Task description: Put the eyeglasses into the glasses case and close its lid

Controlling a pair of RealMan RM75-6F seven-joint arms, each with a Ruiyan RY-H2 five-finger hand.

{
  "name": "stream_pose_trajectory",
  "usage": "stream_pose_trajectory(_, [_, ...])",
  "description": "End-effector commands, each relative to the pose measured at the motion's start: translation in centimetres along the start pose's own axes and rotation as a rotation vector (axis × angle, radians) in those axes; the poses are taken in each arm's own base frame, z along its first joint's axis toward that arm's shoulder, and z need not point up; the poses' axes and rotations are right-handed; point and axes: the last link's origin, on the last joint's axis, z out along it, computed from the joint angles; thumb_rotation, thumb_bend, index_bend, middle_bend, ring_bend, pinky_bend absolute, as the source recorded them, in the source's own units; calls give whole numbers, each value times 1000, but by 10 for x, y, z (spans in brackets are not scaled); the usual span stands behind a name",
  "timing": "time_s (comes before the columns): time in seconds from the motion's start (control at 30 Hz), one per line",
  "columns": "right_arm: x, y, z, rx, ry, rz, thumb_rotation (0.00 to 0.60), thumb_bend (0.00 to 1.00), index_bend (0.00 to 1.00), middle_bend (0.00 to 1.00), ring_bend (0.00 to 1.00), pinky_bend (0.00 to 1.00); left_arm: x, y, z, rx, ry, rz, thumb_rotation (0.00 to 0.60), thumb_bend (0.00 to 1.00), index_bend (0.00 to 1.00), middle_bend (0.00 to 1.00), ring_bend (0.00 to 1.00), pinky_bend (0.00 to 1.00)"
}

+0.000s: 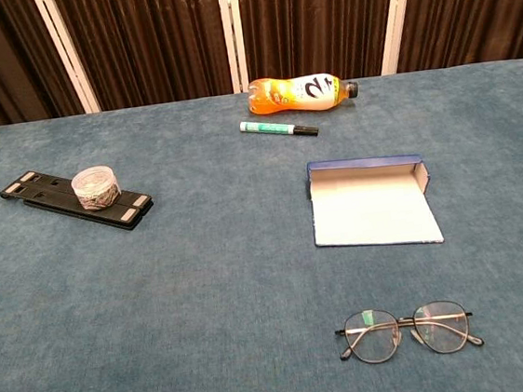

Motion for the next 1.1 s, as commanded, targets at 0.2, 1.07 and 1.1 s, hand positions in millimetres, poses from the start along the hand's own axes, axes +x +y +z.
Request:
stream_pose_trajectory(0.2, [-2, 0, -2, 7, -18, -4, 600, 0, 50, 0, 0, 0, -1, -2, 1, -3, -5, 8, 600, 0, 0, 0, 0, 0])
stream_pose_trajectory(1.07, [-62, -124, 63, 406, -626, 219, 600, 70, 433, 0, 0, 0, -15, 8, 20, -11, -40, 92, 600, 0, 0, 0, 0, 0])
stream_pose_trajectory(1.1, [-65, -128, 64, 408, -637, 221, 600, 76, 440, 0, 0, 0, -15, 7, 20, -11, -41, 93, 600, 0, 0, 0, 0, 0])
